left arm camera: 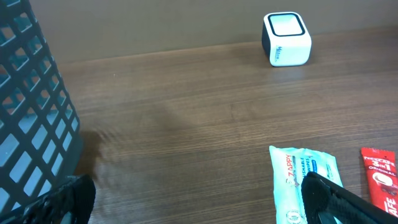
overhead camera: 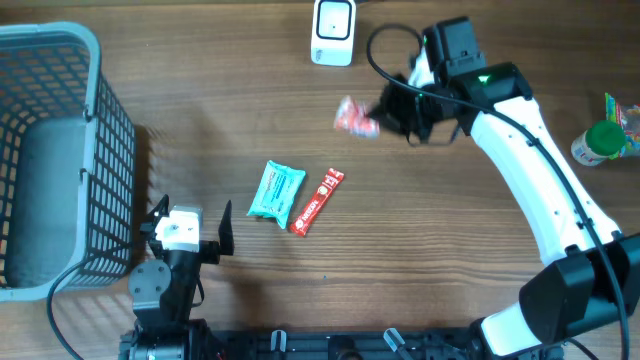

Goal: Scan the item barcode
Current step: 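Hold the Kleenex pack in front of the white scanner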

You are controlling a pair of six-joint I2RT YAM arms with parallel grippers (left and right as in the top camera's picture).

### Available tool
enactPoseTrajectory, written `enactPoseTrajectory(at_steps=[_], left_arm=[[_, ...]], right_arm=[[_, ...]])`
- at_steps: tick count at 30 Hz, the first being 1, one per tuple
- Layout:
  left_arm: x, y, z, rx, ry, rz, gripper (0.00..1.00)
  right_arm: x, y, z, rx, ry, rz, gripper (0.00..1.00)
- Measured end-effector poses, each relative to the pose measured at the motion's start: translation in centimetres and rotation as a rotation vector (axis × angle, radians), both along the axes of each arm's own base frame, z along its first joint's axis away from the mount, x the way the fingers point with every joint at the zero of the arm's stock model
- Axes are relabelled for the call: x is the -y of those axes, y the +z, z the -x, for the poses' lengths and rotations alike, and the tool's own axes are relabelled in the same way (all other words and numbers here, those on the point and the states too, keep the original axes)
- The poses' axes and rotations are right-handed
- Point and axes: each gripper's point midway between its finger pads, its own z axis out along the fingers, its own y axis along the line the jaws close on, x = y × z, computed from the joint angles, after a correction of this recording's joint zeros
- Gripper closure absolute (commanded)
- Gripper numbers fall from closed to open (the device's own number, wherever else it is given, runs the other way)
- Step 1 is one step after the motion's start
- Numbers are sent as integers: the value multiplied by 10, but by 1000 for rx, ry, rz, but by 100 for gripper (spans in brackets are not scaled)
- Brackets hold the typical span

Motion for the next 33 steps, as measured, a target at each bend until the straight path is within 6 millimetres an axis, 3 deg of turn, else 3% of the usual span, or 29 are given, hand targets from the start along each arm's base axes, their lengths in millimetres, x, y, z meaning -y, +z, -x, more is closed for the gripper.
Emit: enactPoseTrajectory(at_steps=[2,7,10,14,15,17,24,30,33], left_arm=[[0,0,0,0,0,0,0],[0,0,0,0,-2,1,0],[0,0,0,0,-2,1,0],[0,0,0,0,-3,1,0],[0,0,0,1,-2,1,0],[0,0,0,2,-2,0,0],[0,0,0,1,-3,-2,0],[0,0,0,1,-3,-2,0],[0,0,0,1,-3,-2,0]], right_arm=[[0,18,-33,228,23,76,96],[0,40,-85,510,-21,195,95],[-5,29,-115,581,-52,205,95],[-20,-11,-173,711,-98,185,95],[-23,-21,-179,724,-101,181,95],[-33,-21,-205,878,-134,134,95],[-42,-33,-228,1161,-218,188,95],[-35,-80,-240,1150,-230,295,95],[-34,-89,-245,1153,-228,325,95]])
